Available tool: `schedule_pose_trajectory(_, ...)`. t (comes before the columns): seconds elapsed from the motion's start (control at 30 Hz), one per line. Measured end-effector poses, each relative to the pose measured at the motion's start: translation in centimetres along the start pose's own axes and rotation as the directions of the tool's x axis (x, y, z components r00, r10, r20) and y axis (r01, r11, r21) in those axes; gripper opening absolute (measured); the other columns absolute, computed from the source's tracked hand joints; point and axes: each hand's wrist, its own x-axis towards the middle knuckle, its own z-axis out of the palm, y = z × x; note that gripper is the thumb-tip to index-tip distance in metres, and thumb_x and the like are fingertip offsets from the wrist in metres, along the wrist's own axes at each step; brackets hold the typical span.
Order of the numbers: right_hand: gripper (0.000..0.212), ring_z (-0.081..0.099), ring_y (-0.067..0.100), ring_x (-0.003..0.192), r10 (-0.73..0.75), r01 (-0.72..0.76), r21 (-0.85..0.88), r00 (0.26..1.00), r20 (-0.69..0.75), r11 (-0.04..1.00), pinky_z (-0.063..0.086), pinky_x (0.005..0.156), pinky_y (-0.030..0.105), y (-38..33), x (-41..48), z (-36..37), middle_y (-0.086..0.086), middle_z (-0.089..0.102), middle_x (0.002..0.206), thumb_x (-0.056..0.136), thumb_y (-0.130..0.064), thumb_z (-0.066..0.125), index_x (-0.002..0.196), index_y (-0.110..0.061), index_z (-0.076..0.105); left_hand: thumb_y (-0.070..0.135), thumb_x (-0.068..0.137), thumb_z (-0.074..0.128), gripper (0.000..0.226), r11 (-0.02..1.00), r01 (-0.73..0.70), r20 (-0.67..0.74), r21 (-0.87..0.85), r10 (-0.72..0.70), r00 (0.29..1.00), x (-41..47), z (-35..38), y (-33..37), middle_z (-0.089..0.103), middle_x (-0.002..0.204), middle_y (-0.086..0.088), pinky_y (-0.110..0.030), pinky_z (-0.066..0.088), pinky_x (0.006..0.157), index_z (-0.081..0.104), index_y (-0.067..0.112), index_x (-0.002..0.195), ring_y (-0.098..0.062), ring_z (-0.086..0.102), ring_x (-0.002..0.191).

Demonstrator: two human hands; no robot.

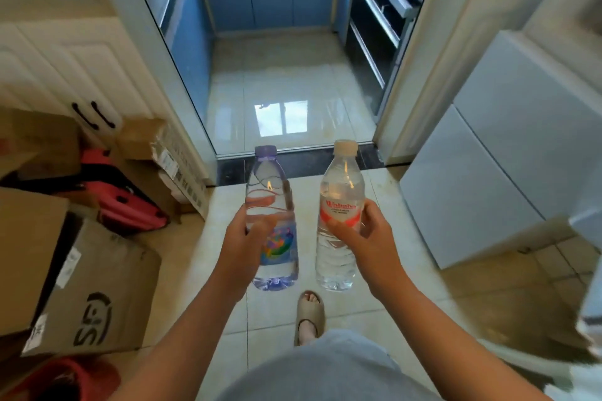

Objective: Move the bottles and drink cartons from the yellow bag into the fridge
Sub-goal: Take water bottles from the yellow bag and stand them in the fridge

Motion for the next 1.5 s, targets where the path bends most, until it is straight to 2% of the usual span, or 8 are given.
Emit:
schedule_pose_trajectory(0.13, 0.067, 0.067, 0.015, 0.103, -0.013, 0.013, -0.004, 1.000, 0.009, 1.000, 0.057, 0.091, 0.035, -2.2, 8.4, 0.1, 0.000, 0.067, 0.116, 0.069, -0.045, 0.072, 0.127, -0.016, 0.054, 0.017, 0.097, 0.057, 0.026, 0.999, -0.049, 0.002, 0.019, 0.049, 0.999, 7.2, 1.3, 3.2, 0.069, 0.113, -0.006, -0.038, 0.060, 0.084, 0.060, 0.016, 0.123, -0.023, 0.070, 0.102)
schedule_pose_trajectory(0.37, 0.051, 0.069, 0.012, 0.100, -0.028, 0.027, -0.012, 0.990, -0.139, 1.000, 0.057, 0.092, 0.038, -4.4, 20.0, -3.0, -0.003, 0.069, 0.112, 0.080, -0.027, 0.080, 0.123, -0.017, 0.056, 0.048, 0.066, 0.066, 0.062, 0.994, -0.107, 0.113, 0.004, 0.106, 0.988, 18.5, 6.6, 8.8, 0.069, 0.110, -0.012, -0.045, 0.059, 0.083, 0.060, 0.016, 0.120, -0.030, 0.070, 0.100)
schedule_pose_trajectory(0.6, 0.045, 0.069, 0.009, 0.096, -0.012, 0.020, 0.015, 0.920, -0.393, 1.000, 0.055, 0.088, 0.033, -5.0, 27.7, -9.6, -0.005, 0.071, 0.106, 0.076, -0.026, 0.083, 0.114, -0.021, 0.058, 0.032, 0.077, 0.057, 0.036, 0.987, -0.155, 0.372, 0.029, 0.133, 0.919, 29.8, 16.7, 12.3, 0.068, 0.107, -0.004, -0.029, 0.059, 0.074, 0.058, 0.028, 0.113, -0.022, 0.071, 0.097)
schedule_pose_trajectory(0.8, 0.063, 0.069, 0.013, 0.097, 0.006, 0.030, 0.045, 0.763, -0.646, 0.999, 0.055, 0.087, 0.034, -6.3, 33.8, -16.1, -0.004, 0.071, 0.105, 0.061, -0.049, 0.079, 0.114, -0.021, 0.060, 0.010, 0.093, 0.062, 0.020, 0.979, -0.194, 0.611, 0.057, 0.120, 0.782, 38.7, 27.2, 16.3, 0.070, 0.096, -0.001, -0.024, 0.058, 0.068, 0.060, 0.025, 0.106, -0.018, 0.071, 0.089)
schedule_pose_trajectory(1.07, 0.046, 0.068, 0.008, 0.094, 0.041, 0.045, 0.072, 0.492, -0.870, 0.996, 0.054, 0.090, 0.039, -8.2, 39.3, -23.8, -0.007, 0.072, 0.103, 0.074, -0.024, 0.083, 0.114, -0.023, 0.060, 0.041, 0.066, 0.067, 0.050, 0.969, -0.238, 0.875, 0.071, 0.054, 0.481, 46.2, 40.4, 21.5, 0.073, 0.100, -0.004, -0.039, 0.060, 0.075, 0.064, 0.023, 0.112, -0.025, 0.073, 0.092)
schedule_pose_trajectory(1.17, 0.054, 0.069, 0.012, 0.098, 0.016, 0.084, 0.054, 0.396, -0.918, 0.995, 0.055, 0.090, 0.042, -9.5, 40.1, -26.7, -0.005, 0.072, 0.104, 0.068, -0.043, 0.078, 0.115, -0.024, 0.061, 0.033, 0.071, 0.067, 0.046, 0.971, -0.231, 0.918, 0.060, 0.037, 0.394, 46.8, 45.5, 22.7, 0.072, 0.101, -0.003, -0.030, 0.058, 0.070, 0.061, 0.022, 0.114, -0.021, 0.073, 0.093)
schedule_pose_trajectory(1.33, 0.037, 0.069, 0.011, 0.098, -0.072, 0.199, -0.012, 0.294, -0.953, 0.980, 0.054, 0.082, 0.022, -12.1, 40.6, -32.8, -0.005, 0.074, 0.104, 0.080, -0.025, 0.075, 0.114, -0.022, 0.063, 0.013, 0.088, 0.065, 0.033, 0.973, -0.228, 0.972, -0.012, 0.065, 0.225, 46.1, 54.3, 25.3, 0.071, 0.103, -0.003, -0.028, 0.057, 0.070, 0.058, 0.020, 0.120, -0.020, 0.072, 0.094)
schedule_pose_trajectory(1.5, 0.041, 0.069, 0.017, 0.101, -0.194, 0.286, -0.132, 0.200, -0.960, 0.949, 0.054, 0.086, 0.030, -15.3, 40.9, -39.9, 0.001, 0.073, 0.107, 0.077, -0.028, 0.074, 0.116, -0.021, 0.064, 0.029, 0.065, 0.072, 0.049, 0.967, -0.202, 0.973, -0.153, 0.184, 0.141, 43.9, 62.4, 28.9, 0.071, 0.091, -0.002, -0.024, 0.056, 0.065, 0.059, 0.015, 0.110, -0.014, 0.071, 0.083)
